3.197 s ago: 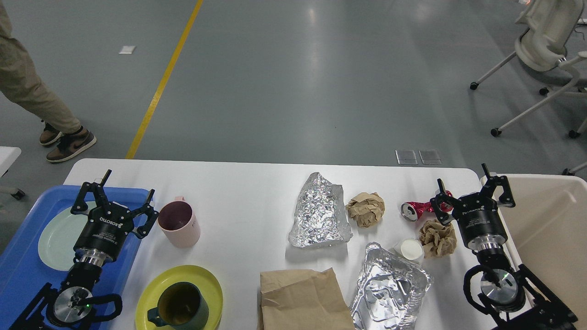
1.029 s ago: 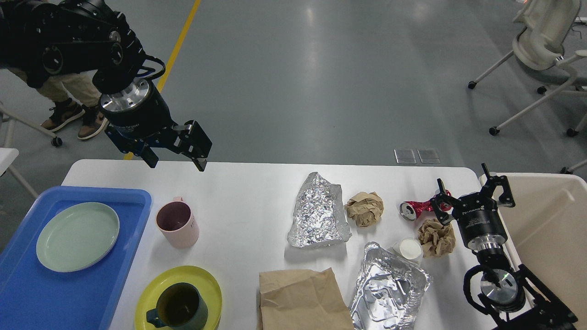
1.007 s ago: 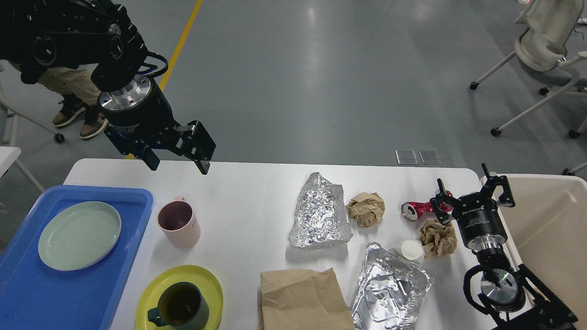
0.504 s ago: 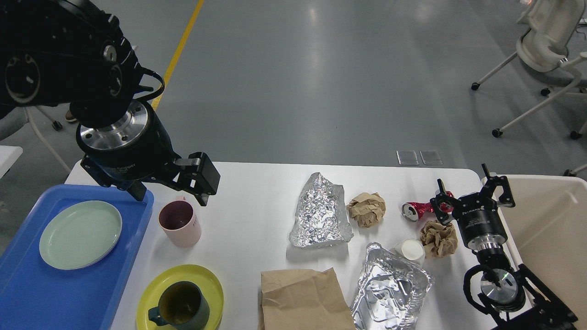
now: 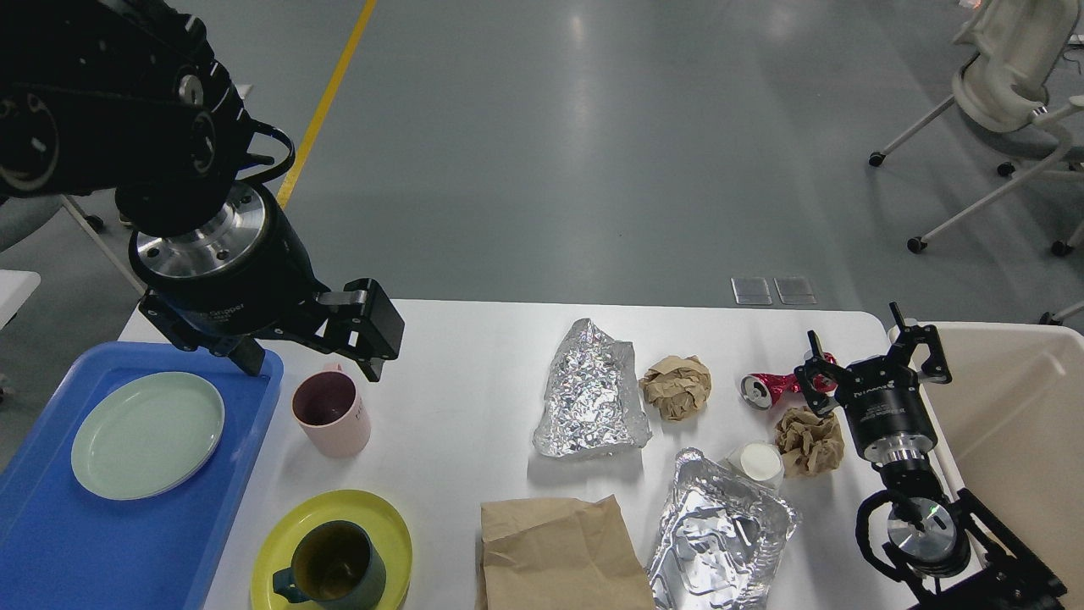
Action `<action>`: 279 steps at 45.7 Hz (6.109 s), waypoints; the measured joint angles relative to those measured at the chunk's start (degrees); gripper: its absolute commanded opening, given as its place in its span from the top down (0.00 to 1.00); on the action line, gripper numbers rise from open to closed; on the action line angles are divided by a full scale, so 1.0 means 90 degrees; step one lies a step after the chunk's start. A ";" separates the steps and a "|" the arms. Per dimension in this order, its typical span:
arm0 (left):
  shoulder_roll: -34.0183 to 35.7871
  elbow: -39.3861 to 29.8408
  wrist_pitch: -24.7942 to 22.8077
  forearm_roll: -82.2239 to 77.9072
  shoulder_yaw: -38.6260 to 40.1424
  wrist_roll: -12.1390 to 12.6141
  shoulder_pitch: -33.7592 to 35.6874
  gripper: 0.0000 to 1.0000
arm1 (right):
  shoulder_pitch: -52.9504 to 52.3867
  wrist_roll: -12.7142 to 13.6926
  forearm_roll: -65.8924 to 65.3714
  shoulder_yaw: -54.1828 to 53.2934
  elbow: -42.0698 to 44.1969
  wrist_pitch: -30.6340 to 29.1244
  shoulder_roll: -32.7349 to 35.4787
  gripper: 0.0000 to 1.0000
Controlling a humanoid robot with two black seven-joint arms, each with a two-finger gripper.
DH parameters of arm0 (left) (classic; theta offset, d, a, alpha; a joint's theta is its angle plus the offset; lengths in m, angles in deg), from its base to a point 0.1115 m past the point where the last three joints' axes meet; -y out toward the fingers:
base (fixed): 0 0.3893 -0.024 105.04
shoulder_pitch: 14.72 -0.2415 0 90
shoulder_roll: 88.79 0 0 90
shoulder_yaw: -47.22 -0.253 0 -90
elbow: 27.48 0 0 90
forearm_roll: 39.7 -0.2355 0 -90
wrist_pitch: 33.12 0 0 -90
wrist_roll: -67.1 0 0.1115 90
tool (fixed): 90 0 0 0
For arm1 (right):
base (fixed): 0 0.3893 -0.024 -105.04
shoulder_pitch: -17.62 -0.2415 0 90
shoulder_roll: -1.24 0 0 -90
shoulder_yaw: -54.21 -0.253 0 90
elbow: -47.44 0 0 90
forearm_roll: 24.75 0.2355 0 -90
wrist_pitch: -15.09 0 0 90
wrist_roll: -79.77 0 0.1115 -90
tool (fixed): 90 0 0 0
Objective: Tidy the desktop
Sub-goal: 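Move the left gripper over the dark green mug on the yellow plate, then grasp the dark green mug with the left gripper, then carry the dark green mug onto the blue tray with the left gripper, then release the dark green mug in the tray corner nearest the robot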
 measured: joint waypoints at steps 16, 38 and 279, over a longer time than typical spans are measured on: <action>0.0160 0.0020 0.0379 -0.0055 0.0071 0.0053 -0.1235 0.05 | 0.0000 0.0000 0.0000 0.0000 -0.0004 0.0000 0.0000 0.00; 0.0782 0.0527 0.3335 -0.1278 0.0396 0.0070 -0.4953 0.06 | 0.0000 0.0000 0.0000 0.0000 -0.0004 0.0000 0.0000 0.00; 0.5920 0.7821 0.0818 -0.5566 0.3407 -0.1329 -1.0277 1.00 | 0.0000 0.0000 0.0000 0.0000 -0.0003 -0.0001 0.0000 0.00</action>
